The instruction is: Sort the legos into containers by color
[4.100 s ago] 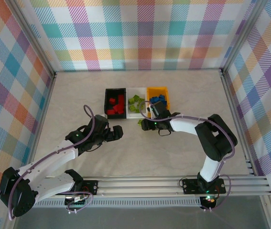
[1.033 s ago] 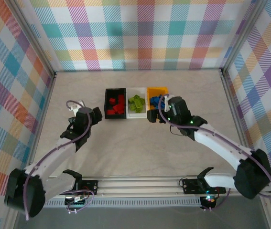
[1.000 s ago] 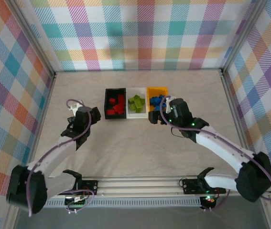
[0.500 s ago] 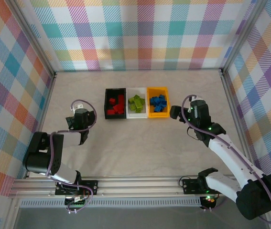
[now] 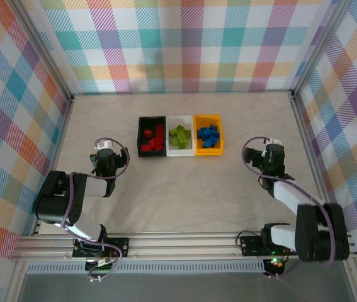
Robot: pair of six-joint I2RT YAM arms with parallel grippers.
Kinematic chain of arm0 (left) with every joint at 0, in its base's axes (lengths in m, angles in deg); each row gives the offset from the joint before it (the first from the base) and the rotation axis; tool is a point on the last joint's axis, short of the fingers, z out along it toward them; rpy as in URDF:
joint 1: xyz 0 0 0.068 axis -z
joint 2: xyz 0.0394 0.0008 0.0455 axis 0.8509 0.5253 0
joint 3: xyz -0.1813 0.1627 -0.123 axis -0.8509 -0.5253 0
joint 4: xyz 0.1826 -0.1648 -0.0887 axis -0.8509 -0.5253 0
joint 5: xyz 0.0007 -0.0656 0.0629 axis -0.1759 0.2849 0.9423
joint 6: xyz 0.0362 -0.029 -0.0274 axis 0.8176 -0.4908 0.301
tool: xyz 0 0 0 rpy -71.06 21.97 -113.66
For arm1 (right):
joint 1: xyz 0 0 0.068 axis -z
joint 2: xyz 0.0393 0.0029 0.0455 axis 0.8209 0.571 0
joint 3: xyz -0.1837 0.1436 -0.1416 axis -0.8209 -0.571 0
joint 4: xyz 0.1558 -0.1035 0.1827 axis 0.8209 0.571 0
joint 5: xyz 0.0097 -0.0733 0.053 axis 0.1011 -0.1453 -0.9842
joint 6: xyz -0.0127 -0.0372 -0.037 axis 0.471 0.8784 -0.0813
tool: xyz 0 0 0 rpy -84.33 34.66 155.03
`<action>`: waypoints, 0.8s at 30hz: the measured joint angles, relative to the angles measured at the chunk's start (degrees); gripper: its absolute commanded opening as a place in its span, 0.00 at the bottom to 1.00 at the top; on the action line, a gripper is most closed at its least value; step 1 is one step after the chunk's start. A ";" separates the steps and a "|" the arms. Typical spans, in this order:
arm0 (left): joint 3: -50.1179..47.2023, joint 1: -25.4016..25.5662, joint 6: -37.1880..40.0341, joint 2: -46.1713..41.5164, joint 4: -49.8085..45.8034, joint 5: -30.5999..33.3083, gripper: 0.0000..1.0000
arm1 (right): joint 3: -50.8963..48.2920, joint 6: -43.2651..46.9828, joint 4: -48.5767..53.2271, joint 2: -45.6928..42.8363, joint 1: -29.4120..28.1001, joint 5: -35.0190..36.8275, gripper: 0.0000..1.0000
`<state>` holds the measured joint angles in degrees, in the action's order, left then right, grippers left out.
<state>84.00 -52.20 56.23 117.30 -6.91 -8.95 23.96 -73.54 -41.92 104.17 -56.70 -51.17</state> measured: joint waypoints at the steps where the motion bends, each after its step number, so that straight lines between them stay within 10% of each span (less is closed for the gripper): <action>1: 0.00 0.00 0.00 0.00 0.04 -0.07 1.00 | -0.24 0.74 -2.71 2.34 0.68 -0.87 1.00; 8: 0.00 0.00 0.00 0.00 0.11 -0.07 1.00 | -1.68 4.07 -22.03 15.19 1.62 -5.01 1.00; 24: 0.00 0.00 0.02 0.00 0.11 -0.07 1.00 | -2.10 5.51 -28.85 16.48 1.55 -6.67 1.00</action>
<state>84.00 -52.20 56.26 117.30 -6.80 -9.02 21.86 -68.03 -70.77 120.65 -55.14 -57.84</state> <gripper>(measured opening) 0.998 0.996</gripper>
